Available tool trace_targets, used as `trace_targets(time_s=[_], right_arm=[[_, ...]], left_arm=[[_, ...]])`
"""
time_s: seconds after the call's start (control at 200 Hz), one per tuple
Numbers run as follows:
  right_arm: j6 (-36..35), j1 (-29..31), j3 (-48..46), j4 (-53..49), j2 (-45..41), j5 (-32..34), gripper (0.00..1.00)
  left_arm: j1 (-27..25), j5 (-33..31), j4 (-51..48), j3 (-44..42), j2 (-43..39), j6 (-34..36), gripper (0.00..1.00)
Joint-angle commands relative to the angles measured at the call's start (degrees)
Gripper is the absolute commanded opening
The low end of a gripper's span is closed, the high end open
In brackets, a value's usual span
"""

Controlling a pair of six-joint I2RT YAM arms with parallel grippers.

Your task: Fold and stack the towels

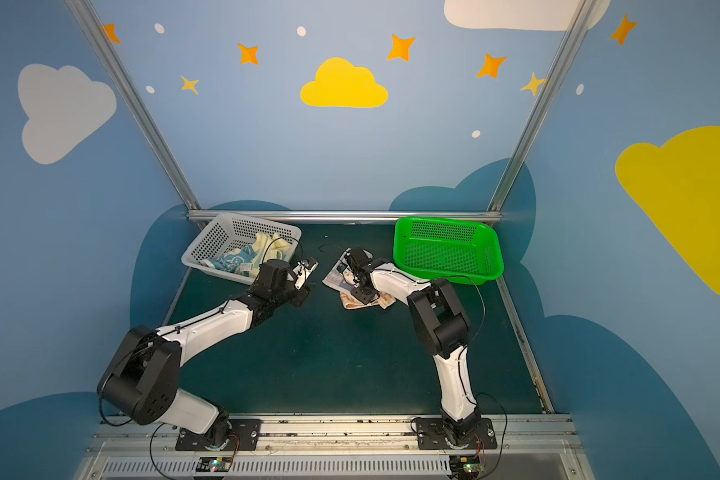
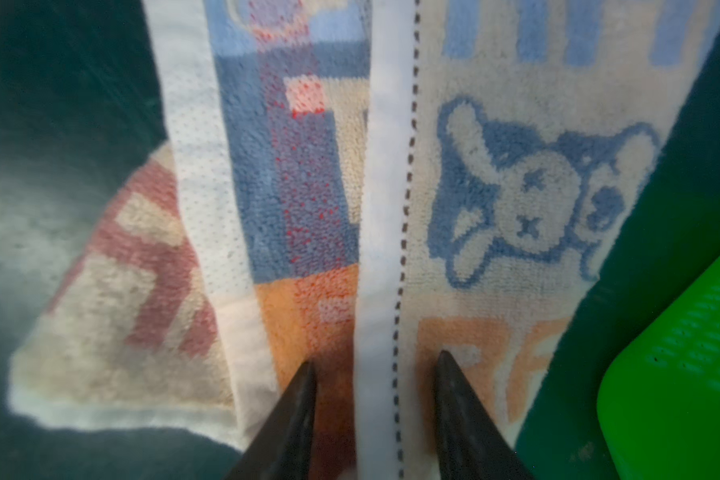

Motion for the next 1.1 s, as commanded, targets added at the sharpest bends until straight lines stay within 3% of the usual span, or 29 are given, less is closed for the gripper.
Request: trace_targets(time_s=[0.0, 0.155, 0.31, 0.501, 0.666, 0.801, 0.956, 1.091], right_arm=[[-0.3, -0.09, 1.53, 1.56, -0.06, 3.41, 0.4], [-0.99, -0.19, 1.8, 2.37, -0.4, 3.49, 0.32], [-1.56, -0.67, 1.94, 2.46, -0.85, 2.33, 0.0], [-2.43, -1.07, 0.33, 3.45, -3.89, -1.17, 0.0], [-3.05, -0.98, -3.0, 4.59, -8.95, -5.09, 0.0], [-2.74, -0.84, -6.42, 5.37, -13.9, -8.62, 0.0], [-1.39, -0.64, -8.86, 4.75, -17.98, -11.34, 0.0], [0.2, -0.43, -10.32, 4.12, -20.28, -12.05, 0.0]], left_arm=[[0.31, 0.96, 0.85, -0.25, -1.5, -0.61, 0.51], [0.37, 1.34, 1.03, -0.34, -1.49, -0.84, 0.51], [0.31, 1.58, 0.62, -0.17, -1.26, -0.47, 0.51], [0.31, 2.91, -0.02, -0.29, -1.16, 2.48, 0.58], [0.35, 4.66, 0.59, -1.21, -0.53, 10.74, 0.61], [0.42, 5.28, 8.4, -3.92, 0.09, 15.38, 0.67], [0.38, 9.4, 10.45, -2.48, 4.18, 23.82, 0.71], [0.2, 14.76, 17.54, -2.58, 7.2, 24.14, 0.72]])
